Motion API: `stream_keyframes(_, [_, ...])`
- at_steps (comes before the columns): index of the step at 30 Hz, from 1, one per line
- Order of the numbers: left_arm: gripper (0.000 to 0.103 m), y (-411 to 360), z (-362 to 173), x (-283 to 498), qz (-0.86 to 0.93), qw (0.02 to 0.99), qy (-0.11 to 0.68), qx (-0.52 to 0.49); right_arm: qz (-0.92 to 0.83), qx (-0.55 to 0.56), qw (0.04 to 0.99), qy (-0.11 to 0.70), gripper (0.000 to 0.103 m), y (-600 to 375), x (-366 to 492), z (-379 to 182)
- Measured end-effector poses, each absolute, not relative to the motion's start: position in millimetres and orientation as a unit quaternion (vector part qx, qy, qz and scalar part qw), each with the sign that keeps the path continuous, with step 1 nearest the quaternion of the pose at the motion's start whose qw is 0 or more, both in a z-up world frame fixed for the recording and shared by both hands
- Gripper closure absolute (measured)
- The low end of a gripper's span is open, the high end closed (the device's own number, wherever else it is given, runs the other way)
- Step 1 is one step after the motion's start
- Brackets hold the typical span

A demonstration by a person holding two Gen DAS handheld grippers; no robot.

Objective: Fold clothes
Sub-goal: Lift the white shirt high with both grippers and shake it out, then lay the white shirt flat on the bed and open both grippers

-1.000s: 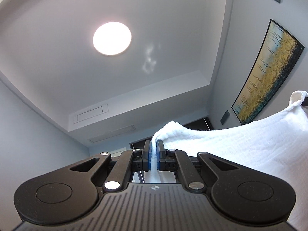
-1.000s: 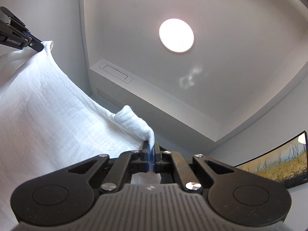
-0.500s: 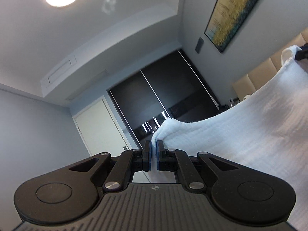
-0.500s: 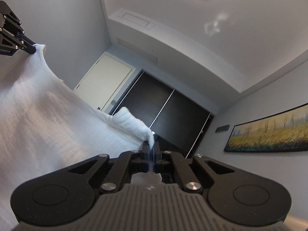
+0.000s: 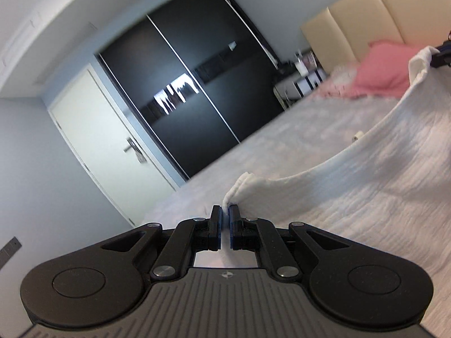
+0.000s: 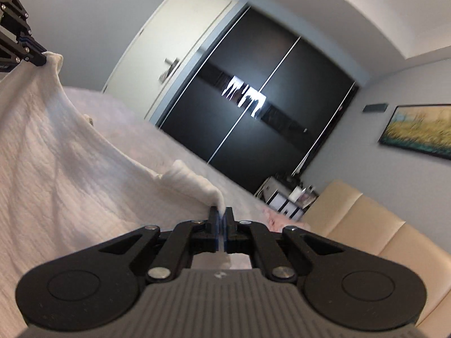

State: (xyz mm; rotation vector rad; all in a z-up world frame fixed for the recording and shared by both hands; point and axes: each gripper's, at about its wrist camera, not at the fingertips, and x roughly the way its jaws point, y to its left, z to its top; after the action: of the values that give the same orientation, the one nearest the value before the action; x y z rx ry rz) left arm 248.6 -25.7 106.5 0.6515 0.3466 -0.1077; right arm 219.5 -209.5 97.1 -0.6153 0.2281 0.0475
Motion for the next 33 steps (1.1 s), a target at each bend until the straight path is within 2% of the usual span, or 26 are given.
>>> stream_keyframes(9, [0.1,-13,-16,332,-0.08,0.898,0.265,0.341,0.046,-0.323,0.916,0.232,0.1,-201,358,-21])
stream_keyframes(14, [0.1,-6,-75,356,-0.097,0.888,0.317,0.319,0.051,-0.308,0.902,0.298,0.1,-196,409,-99])
stream_keyframes(16, [0.1,-8,-91,362,-0.105,0.884,0.324,0.32,0.053,-0.3,0.897,0.32,0.1,-206,402,-124])
stream_keyframes(23, [0.098,-14,-125,375,-0.112,0.88,0.342,0.309,0.057,-0.281,0.887,0.361,0.099,-229,390,-159])
stream_keyframes(26, [0.098,-20,-125,371,-0.11,0.876,0.336,0.328,0.061,-0.277,0.889,0.36,0.096,-231,386,-152])
stream_keyframes(27, [0.097,-21,-122,373,-0.113,0.875,0.339,0.327,0.06,-0.267,0.891,0.363,0.094,-233,387,-149])
stream_keyframes(28, [0.088,-18,-114,372,-0.114,0.878,0.341,0.315,0.06,-0.256,0.893,0.365,0.086,-236,387,-146])
stream_keyframes(29, [0.081,-15,-106,371,-0.114,0.883,0.344,0.3,0.054,-0.247,0.896,0.365,0.072,-240,386,-140])
stream_keyframes(31, [0.053,-8,-87,365,-0.109,0.892,0.342,0.276,0.045,-0.223,0.906,0.358,0.058,-250,383,-125])
stream_keyframes(32, [0.051,-4,-76,360,-0.102,0.897,0.335,0.269,0.042,-0.211,0.909,0.356,0.049,-254,381,-117])
stream_keyframes(33, [0.051,-1,-64,354,-0.097,0.901,0.328,0.267,0.034,-0.195,0.913,0.356,0.045,-260,377,-107])
